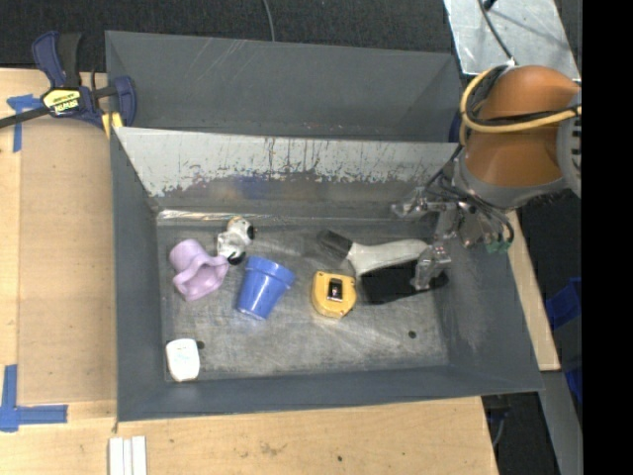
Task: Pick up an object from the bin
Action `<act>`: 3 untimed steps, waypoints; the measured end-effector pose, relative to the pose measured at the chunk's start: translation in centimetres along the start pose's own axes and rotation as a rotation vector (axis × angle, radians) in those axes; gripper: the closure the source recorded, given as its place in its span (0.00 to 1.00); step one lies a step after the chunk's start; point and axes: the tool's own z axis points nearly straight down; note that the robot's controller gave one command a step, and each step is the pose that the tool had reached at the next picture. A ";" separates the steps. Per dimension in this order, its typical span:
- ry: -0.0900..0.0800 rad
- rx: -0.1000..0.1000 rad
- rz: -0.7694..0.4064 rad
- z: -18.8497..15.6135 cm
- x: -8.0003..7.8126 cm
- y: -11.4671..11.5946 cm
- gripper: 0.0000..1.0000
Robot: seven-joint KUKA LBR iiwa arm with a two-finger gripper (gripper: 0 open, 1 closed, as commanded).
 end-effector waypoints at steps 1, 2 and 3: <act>-0.004 0.001 -0.103 2.4 -0.5 -0.1 0.00; -0.012 0.001 0.034 6.1 -0.2 0.2 1.00; -0.012 0.001 0.033 6.1 -0.2 0.2 1.00</act>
Offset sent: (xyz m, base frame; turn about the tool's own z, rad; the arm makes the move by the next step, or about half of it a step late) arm -0.0047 0.0029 -0.0704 0.0331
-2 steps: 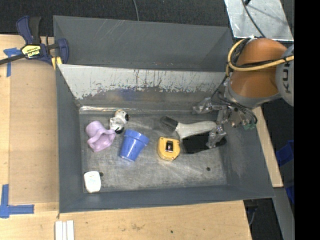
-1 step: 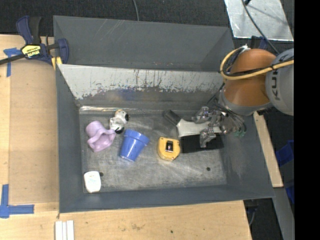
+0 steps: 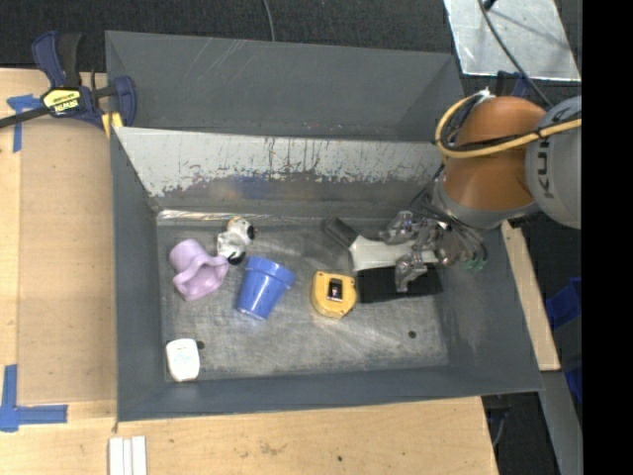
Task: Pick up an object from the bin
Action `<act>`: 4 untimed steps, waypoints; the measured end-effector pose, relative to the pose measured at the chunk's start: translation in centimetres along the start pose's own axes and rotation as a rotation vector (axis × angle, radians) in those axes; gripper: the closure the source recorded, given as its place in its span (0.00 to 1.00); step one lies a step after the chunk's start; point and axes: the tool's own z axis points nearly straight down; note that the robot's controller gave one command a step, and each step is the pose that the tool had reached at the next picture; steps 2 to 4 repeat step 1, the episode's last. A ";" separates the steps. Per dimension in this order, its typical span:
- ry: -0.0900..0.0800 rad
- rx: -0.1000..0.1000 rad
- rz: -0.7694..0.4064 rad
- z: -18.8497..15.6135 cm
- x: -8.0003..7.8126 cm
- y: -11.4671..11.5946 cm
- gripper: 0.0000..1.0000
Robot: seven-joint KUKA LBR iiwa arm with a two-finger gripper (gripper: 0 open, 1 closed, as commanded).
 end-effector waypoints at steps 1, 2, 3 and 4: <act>0.015 -0.002 -0.004 -13.6 0.5 0.3 1.00; 0.015 -0.002 -0.004 -13.6 0.5 0.3 1.00; 0.015 -0.002 -0.004 -13.6 0.5 0.3 1.00; 0.015 -0.002 -0.004 -13.6 0.5 0.3 1.00</act>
Offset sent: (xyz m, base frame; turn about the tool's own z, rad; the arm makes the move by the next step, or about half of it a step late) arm 0.0000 0.0000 0.0000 0.0000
